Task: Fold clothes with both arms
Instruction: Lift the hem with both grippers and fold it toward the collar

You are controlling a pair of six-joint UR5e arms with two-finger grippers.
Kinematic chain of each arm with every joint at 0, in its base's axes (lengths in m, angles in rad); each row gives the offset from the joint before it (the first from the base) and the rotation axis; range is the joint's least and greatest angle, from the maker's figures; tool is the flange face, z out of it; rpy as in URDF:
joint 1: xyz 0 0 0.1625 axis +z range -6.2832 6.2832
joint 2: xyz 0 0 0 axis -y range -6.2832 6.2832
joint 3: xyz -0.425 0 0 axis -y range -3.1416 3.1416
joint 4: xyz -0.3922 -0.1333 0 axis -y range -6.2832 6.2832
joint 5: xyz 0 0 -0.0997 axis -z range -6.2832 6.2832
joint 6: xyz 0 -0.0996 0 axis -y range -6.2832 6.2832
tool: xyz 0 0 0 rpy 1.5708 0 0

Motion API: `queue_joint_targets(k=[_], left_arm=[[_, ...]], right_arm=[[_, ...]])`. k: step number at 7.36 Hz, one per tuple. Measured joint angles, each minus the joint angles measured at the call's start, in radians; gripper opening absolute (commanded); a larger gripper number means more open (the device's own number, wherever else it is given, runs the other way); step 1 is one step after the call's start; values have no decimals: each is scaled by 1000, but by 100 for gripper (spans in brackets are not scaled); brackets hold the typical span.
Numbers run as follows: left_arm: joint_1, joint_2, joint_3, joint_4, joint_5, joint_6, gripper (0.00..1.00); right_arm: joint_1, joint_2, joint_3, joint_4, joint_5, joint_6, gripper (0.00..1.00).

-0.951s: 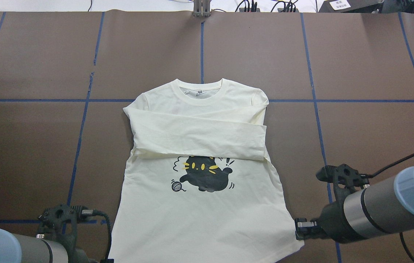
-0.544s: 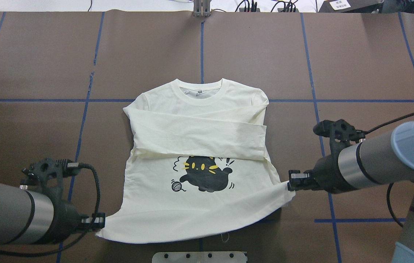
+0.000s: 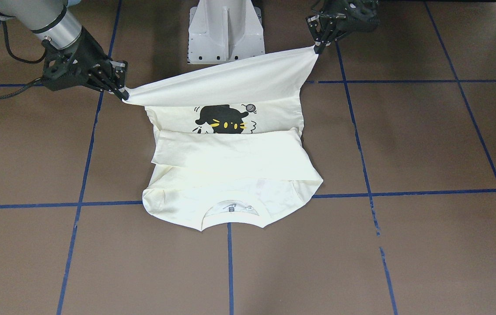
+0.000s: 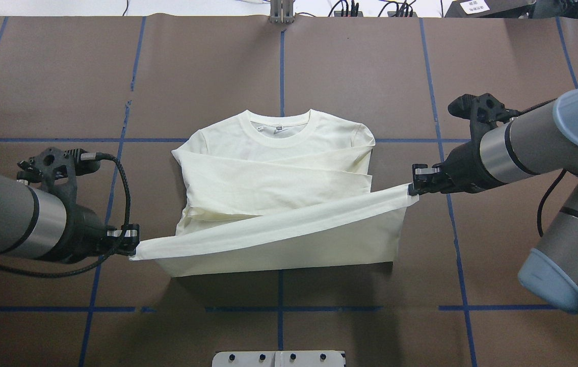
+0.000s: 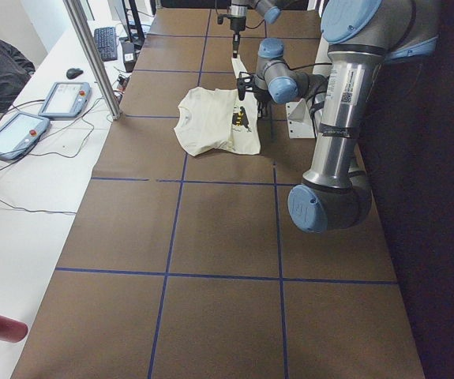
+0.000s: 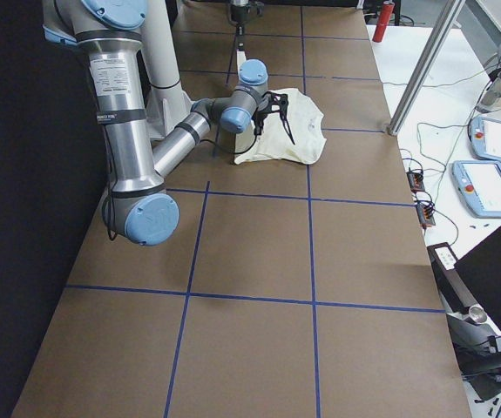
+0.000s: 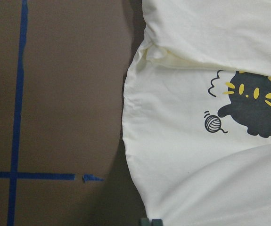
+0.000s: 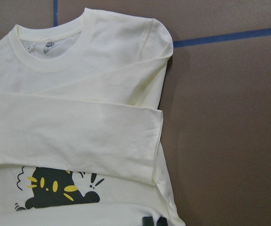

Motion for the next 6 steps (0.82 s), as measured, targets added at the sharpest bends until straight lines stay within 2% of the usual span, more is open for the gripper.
queue_joint_targets(k=[3,6], left_arm=[[-151,-108,146,0,-41,49,0],[-226,-218,381,-47,-44,96,0]], right_arm=[[68,133,-134,0,12,-4,0],[106,317,-407,3,5,-8,0]])
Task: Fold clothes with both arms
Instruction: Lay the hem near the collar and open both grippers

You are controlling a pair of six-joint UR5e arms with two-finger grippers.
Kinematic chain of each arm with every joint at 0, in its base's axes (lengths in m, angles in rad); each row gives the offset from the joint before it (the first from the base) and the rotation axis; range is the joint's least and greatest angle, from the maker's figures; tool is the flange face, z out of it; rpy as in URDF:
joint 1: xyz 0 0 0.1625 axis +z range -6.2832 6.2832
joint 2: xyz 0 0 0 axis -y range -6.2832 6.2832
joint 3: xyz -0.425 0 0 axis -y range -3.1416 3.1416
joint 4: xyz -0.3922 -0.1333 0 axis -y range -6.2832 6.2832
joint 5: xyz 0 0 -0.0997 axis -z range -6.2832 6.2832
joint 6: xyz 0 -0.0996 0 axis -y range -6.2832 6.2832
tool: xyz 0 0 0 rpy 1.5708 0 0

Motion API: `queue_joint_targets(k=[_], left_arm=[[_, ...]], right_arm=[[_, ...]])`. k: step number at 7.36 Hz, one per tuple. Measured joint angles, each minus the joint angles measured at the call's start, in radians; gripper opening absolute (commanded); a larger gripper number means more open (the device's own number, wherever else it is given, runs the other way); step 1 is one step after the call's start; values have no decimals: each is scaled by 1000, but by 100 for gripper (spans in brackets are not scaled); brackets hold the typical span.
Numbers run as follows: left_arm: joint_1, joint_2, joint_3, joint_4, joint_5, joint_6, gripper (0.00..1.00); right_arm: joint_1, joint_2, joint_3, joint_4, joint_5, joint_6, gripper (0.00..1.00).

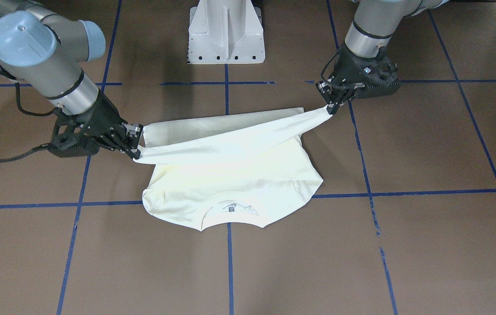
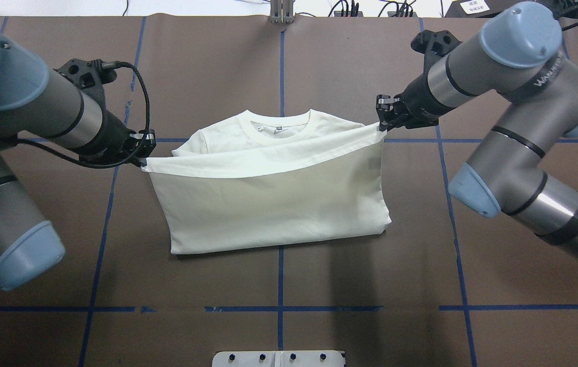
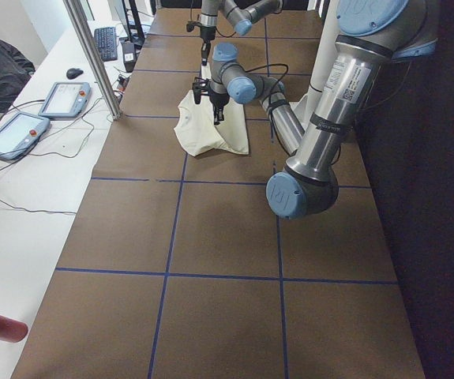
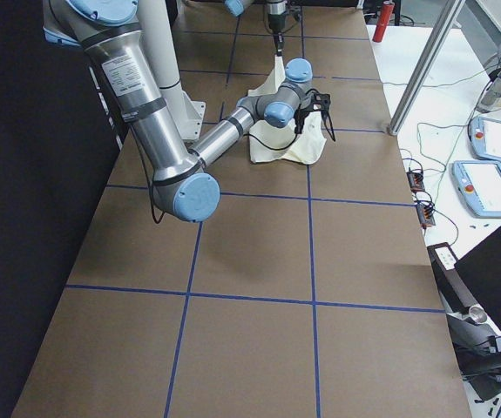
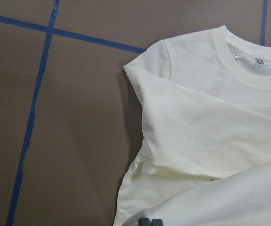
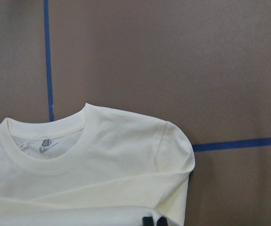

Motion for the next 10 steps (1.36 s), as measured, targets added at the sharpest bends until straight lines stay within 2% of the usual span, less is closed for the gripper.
queue_joint_targets(k=[2,4,6,9,10], left_arm=[[-30,-48,203,-162,-1,8,0],[-56,-59,360,-308,7,10,0],[-62,-64,430,-353,36,9,0],[-60,-90,453,-358,46,1,0],[-59,-100,452,-356,45,-2,4]], right_arm=[[9,76,-156,14,-1,-1,0],[11,104,-320,131,-2,2,0],[10,108,-389,196,-1,4,0],[9,133,-399,206,-1,12,0],[7,140,-399,206,0,14,55]])
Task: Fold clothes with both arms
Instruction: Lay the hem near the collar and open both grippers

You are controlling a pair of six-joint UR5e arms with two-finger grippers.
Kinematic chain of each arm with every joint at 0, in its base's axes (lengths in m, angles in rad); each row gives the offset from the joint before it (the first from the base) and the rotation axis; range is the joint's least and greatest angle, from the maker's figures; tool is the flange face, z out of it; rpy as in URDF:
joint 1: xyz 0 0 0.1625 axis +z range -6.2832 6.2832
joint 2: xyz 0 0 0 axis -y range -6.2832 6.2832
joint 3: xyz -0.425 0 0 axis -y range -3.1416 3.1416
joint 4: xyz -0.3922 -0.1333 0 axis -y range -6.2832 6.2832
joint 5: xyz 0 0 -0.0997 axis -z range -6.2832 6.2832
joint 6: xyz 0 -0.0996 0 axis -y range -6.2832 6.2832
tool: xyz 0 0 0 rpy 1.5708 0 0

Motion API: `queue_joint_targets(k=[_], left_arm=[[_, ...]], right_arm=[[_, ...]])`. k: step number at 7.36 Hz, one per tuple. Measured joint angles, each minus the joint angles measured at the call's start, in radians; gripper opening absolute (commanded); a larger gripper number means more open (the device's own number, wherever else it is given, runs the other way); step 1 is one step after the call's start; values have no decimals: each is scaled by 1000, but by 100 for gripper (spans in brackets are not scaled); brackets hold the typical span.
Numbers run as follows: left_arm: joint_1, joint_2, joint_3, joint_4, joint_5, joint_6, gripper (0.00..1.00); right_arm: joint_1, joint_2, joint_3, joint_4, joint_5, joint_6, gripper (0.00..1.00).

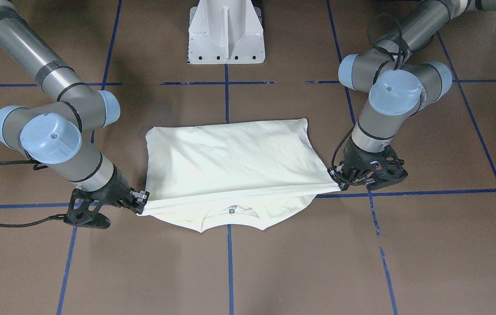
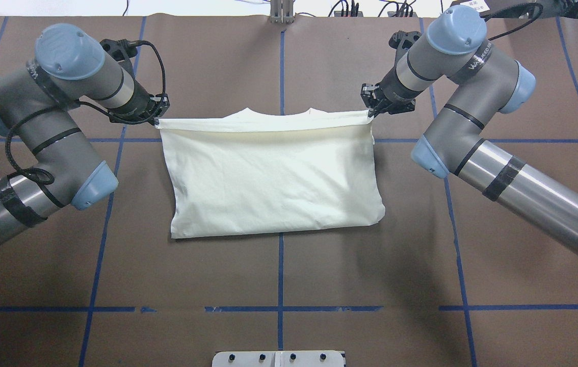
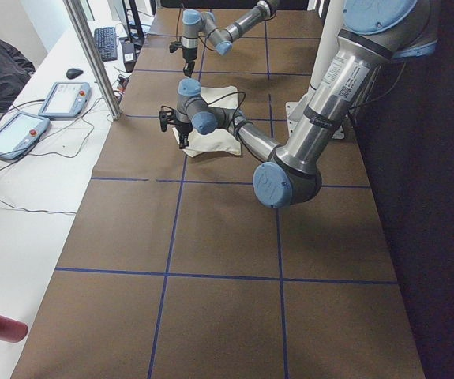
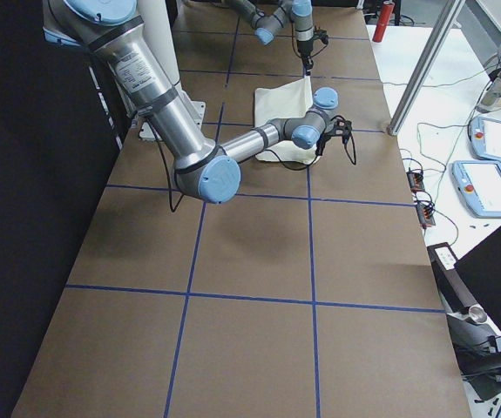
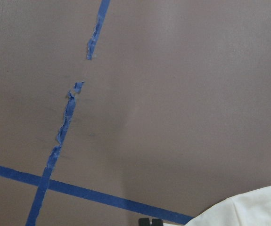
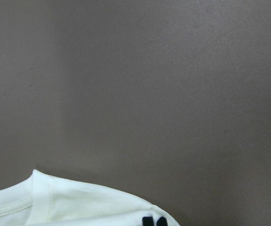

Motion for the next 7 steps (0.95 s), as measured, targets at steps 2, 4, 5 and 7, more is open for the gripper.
queue_joint_targets(k=[2,4,5,7], left_arm=[[1,-7,-3,1,-3,-1,100],[0,-11,-11,9,-3,0,100],[-3,-10,-29,21,-4,1,100],[-7,-3,-124,102,-6,4,100]], right_arm=[[-1,2,1,1,2,-6,100],[1,-5,17,2,9,-18,100],[0,-19,45,2,14,-18,100],[-36,-131,201,0,6,14,100]])
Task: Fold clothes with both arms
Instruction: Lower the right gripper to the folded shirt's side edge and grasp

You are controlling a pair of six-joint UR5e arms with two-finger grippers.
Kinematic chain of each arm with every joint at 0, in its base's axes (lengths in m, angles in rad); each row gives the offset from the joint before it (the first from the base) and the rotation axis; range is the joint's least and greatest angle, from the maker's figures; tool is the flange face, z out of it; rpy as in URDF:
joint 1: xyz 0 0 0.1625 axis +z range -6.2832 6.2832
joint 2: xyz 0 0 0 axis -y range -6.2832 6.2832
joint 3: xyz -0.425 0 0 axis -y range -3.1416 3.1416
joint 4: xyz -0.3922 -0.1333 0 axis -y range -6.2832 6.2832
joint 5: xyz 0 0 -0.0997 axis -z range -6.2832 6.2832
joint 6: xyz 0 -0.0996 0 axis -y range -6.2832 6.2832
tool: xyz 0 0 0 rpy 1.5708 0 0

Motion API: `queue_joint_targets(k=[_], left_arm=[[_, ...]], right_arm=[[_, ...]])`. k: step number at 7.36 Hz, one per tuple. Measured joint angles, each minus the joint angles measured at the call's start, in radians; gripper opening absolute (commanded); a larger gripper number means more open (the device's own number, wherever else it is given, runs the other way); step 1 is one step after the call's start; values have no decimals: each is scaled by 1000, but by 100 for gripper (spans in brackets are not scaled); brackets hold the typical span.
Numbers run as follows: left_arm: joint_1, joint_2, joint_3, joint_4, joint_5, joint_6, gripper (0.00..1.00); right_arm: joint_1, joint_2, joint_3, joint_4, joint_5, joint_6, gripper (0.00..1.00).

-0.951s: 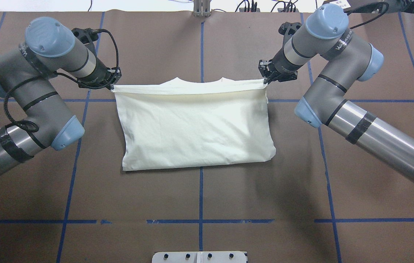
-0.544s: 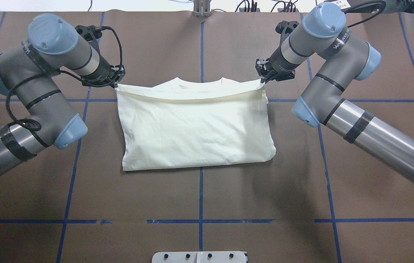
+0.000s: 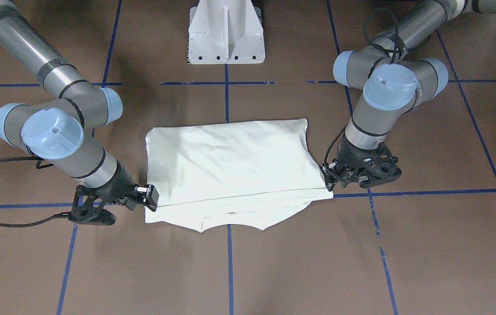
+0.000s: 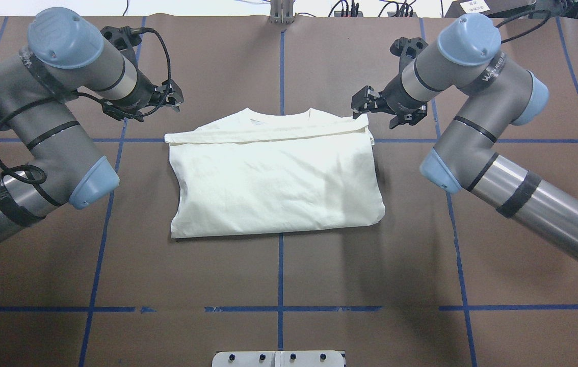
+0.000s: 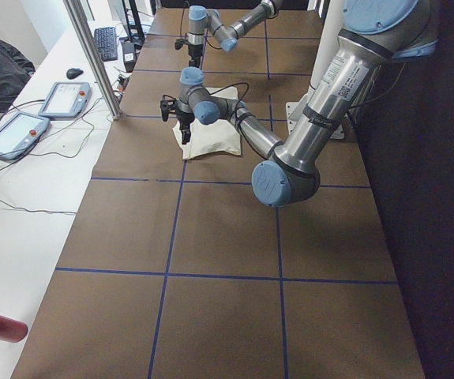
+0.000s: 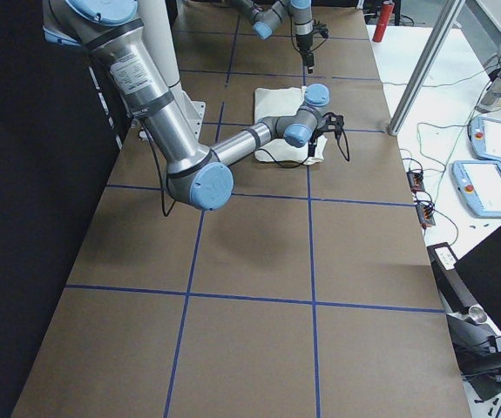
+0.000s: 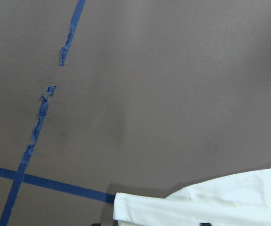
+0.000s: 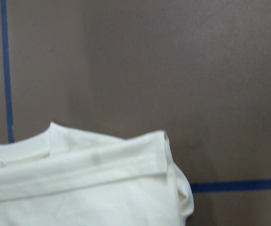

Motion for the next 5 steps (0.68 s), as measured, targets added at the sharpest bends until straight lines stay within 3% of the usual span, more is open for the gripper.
queue_joint_targets(k=[2,5], left_arm=[[0,4,-82,60,-2,-5,100],[5,5,-108,72,-2,-9,100]], right_arm=[[-88,-130,158,-4,-63,61,100],[-232,-190,213,-9,-203,112,100]])
